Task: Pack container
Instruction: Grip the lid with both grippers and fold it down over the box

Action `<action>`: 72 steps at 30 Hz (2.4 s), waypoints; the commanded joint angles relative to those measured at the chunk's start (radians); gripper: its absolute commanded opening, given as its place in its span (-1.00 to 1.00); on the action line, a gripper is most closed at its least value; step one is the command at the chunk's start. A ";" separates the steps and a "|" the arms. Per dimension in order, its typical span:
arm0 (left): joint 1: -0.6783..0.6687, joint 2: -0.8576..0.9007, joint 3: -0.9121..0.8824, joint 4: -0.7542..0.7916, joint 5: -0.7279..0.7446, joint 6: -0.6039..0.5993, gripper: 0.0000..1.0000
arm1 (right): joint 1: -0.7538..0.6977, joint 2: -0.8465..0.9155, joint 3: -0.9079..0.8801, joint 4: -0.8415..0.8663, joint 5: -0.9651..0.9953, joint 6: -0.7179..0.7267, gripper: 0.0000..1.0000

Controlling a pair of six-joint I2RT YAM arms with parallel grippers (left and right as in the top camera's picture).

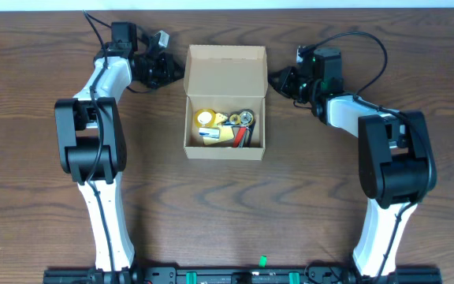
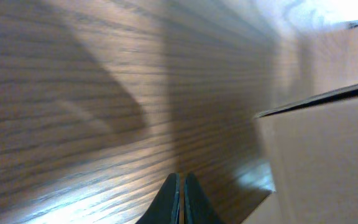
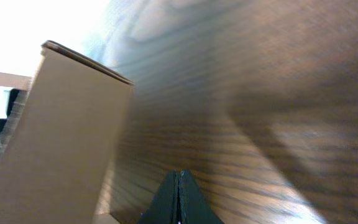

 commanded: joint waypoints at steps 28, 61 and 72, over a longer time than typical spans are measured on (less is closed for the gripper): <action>0.029 -0.189 0.019 -0.026 0.303 0.133 -0.89 | -0.008 0.010 0.220 0.141 -0.507 -0.038 -0.97; 0.011 -0.376 0.019 -0.776 0.013 0.804 -0.89 | 0.012 0.005 0.221 0.134 -0.954 -0.071 -0.97; -0.065 -0.376 0.019 -0.923 -0.123 0.862 -0.89 | 0.015 0.005 0.221 0.135 -0.938 -0.068 -0.97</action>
